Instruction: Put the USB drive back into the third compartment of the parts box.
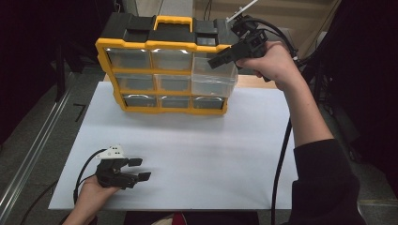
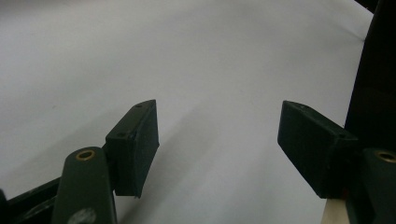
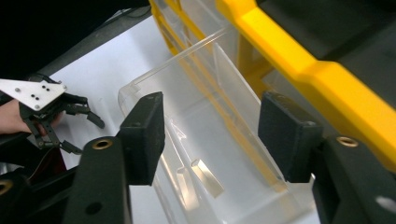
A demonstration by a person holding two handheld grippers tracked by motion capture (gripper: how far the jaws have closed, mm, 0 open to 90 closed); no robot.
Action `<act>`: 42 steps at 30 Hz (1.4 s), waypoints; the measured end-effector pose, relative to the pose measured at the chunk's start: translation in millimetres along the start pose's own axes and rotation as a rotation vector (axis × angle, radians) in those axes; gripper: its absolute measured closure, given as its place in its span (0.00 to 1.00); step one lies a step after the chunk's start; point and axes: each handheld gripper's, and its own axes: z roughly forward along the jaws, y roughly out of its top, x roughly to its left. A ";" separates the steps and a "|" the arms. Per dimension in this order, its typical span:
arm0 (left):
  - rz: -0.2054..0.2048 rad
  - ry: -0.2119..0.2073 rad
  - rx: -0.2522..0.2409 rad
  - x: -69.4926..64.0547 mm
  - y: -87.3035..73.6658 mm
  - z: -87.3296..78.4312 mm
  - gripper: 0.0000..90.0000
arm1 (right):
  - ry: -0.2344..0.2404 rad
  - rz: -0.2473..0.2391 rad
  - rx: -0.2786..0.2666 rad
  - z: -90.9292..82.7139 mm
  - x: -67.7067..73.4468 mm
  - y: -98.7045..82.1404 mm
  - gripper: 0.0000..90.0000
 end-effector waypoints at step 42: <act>-0.002 0.007 -0.005 0.1 -0.2 2.0 0.34 | 0.010 -0.012 -0.081 -25.1 -38.5 -111.5 0.30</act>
